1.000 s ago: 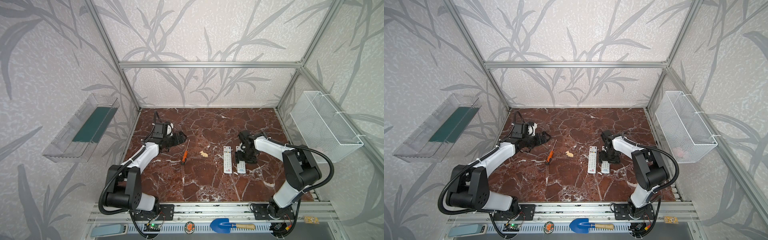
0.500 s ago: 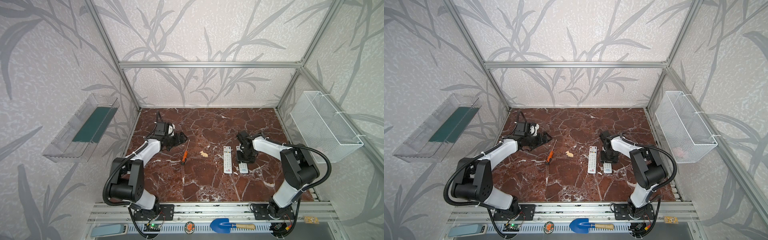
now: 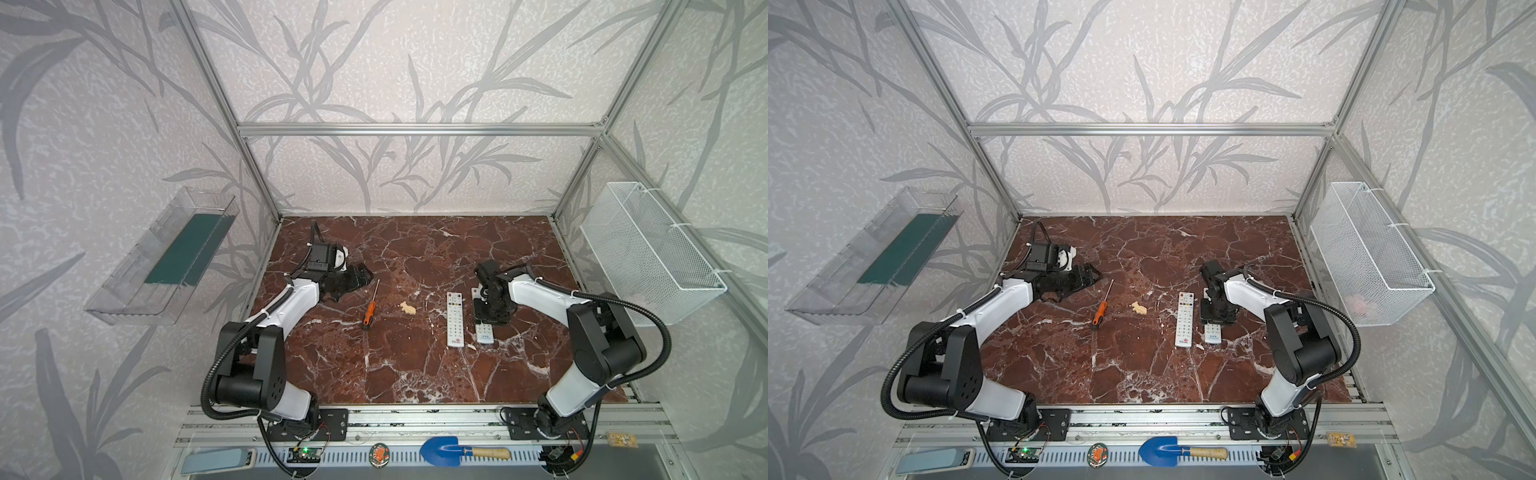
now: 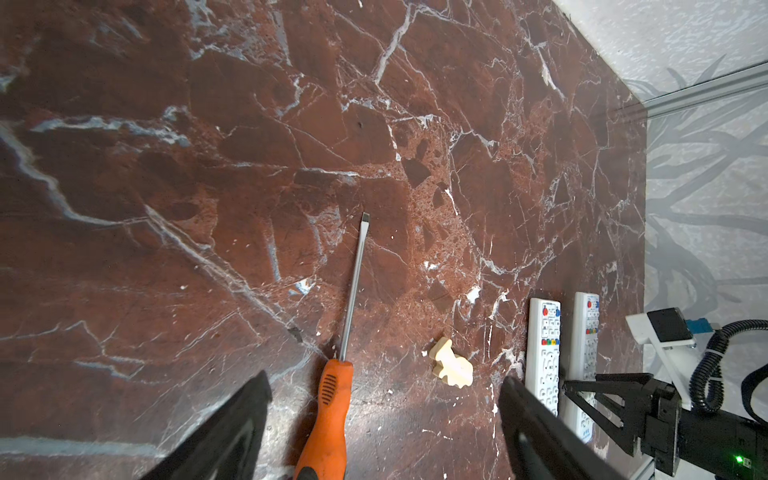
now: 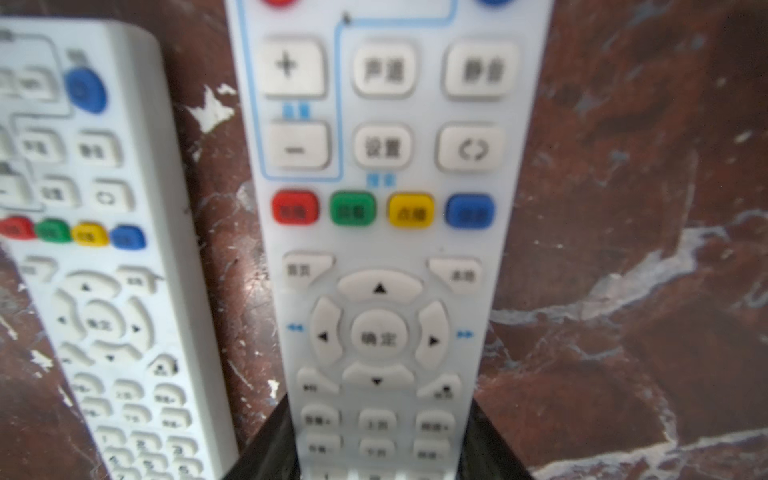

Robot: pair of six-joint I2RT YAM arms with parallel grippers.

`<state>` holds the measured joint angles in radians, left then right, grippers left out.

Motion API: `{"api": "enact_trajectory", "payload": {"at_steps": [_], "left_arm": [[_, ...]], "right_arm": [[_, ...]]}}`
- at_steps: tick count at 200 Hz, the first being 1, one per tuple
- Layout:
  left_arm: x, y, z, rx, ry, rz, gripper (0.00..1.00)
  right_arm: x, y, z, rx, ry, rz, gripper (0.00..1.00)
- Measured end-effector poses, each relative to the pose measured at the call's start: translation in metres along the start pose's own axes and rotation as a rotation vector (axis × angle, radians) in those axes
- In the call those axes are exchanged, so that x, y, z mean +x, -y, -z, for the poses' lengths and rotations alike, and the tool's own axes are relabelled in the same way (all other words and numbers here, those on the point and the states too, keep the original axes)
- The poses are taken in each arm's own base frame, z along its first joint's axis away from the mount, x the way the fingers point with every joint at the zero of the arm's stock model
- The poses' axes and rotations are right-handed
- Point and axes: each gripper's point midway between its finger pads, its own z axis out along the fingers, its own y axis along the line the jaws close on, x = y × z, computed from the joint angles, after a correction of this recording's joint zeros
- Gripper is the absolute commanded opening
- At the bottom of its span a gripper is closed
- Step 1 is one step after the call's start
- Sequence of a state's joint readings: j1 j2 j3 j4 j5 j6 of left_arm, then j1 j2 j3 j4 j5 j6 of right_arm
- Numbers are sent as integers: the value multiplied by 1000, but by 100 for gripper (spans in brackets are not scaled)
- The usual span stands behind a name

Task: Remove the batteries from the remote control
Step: 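Lift the white remote with the right gripper toward the left gripper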

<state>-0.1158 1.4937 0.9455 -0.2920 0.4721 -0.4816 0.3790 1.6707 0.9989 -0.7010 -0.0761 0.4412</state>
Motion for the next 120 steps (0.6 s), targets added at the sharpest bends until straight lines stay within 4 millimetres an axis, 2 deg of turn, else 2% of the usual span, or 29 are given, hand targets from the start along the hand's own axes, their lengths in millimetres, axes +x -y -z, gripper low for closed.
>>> {"api": "enact_trajectory", "payload": {"at_steps": [68, 101, 120], "left_arm": [[2, 8, 0, 43, -17, 29, 88], [3, 29, 1, 146, -44, 30, 88], [2, 49, -1, 215, -69, 14, 88]], "right_arm": [[-11, -11, 24, -70, 86, 45, 35], [-11, -27, 40, -164, 116, 119, 35], [-15, -44, 55, -244, 137, 182, 36]]}}
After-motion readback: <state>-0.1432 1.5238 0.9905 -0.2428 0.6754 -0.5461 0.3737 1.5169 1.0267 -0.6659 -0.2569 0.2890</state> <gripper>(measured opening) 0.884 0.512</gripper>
